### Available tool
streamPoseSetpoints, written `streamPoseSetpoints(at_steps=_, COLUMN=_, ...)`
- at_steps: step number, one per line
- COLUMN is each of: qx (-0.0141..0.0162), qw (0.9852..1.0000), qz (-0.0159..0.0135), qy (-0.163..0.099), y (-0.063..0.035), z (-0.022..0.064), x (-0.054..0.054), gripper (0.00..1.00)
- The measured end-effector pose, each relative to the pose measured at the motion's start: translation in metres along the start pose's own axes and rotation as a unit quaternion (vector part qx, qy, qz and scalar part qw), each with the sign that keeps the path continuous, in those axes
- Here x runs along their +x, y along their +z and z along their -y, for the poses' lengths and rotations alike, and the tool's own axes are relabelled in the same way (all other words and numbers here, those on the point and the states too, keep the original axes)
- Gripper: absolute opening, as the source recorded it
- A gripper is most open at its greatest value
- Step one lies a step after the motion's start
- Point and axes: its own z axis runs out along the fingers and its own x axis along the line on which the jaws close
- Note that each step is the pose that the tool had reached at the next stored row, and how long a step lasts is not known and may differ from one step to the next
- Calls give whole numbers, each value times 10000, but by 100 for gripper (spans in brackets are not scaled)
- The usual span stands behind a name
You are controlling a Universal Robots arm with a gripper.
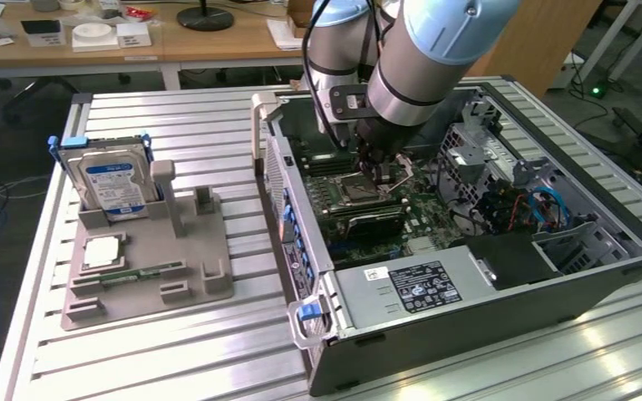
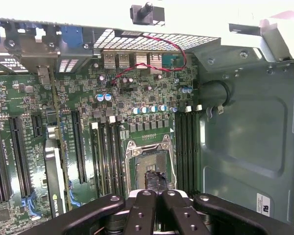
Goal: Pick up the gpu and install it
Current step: 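Press down on the gpu until it lock into place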
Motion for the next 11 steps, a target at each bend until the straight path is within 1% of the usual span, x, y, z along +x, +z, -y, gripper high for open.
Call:
streamPoseSetpoints(at_steps=1, qx=-2, qw=10000, qz=-1, qy=1, y=0, z=0, x=0, gripper=11)
streamPoseSetpoints(at_steps=2, qx=-14, qw=10000, qz=-1, qy=6, y=2, z=1, x=1, gripper=11)
streamPoseSetpoints(at_steps=3, qx=-49, qw=10000, qz=-5, qy=21, y=3, z=1, x=2, gripper=11)
streamPoseSetpoints(at_steps=5, qx=-127, qw=9999, qz=-14, qy=59, y=9, z=0, x=4, gripper=11)
streamPoseSetpoints(at_steps=6, qx=-178, qw=9998, qz=-20, qy=82, y=13, z=-1, x=6, gripper=11)
streamPoseSetpoints(at_steps=9, qx=-357, qw=9992, qz=-41, qy=165, y=22, z=-1, x=13, gripper=11)
streamPoseSetpoints(at_steps=10, qx=-389, qw=9991, qz=-46, qy=179, y=21, z=0, x=18, gripper=11)
streamPoseSetpoints(at_steps=11, qx=-391, qw=9991, qz=-46, qy=181, y=21, z=0, x=22, gripper=11)
